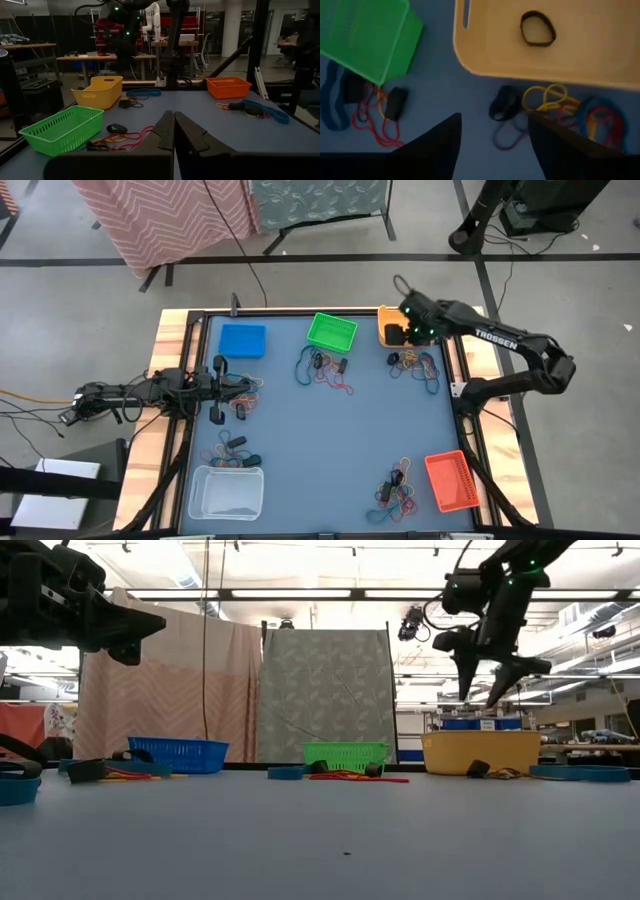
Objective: Sort rubber bands into baskets
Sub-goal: Put the black rubber band into the yellow bin
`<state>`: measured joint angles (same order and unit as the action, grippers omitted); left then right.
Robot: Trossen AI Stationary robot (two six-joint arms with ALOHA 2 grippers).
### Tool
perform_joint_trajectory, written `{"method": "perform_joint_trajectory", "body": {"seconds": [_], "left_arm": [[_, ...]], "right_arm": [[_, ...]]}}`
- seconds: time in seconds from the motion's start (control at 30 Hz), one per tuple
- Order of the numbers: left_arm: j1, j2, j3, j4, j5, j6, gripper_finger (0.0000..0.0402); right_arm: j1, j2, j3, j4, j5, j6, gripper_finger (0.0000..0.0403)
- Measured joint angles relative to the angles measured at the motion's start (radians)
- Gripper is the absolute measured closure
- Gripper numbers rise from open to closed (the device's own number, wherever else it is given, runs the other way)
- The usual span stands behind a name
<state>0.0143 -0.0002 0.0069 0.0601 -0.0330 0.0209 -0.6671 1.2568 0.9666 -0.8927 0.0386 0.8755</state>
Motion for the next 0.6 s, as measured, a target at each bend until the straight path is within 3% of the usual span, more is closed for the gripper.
{"method": "perform_joint_trajectory", "body": {"seconds": [0.17,0.6], "left_arm": [[0.000,0.000,0.000,0.000,0.000,0.000,0.0394],[0.000,0.000,0.000,0.000,0.000,0.000,0.0394]], "right_arm": [[0.066,0.012,-0.041,0.029,0.081,0.148,0.0172],[0.091,0.238,-0.097,0.140,0.057,0.312,0.0172]]}}
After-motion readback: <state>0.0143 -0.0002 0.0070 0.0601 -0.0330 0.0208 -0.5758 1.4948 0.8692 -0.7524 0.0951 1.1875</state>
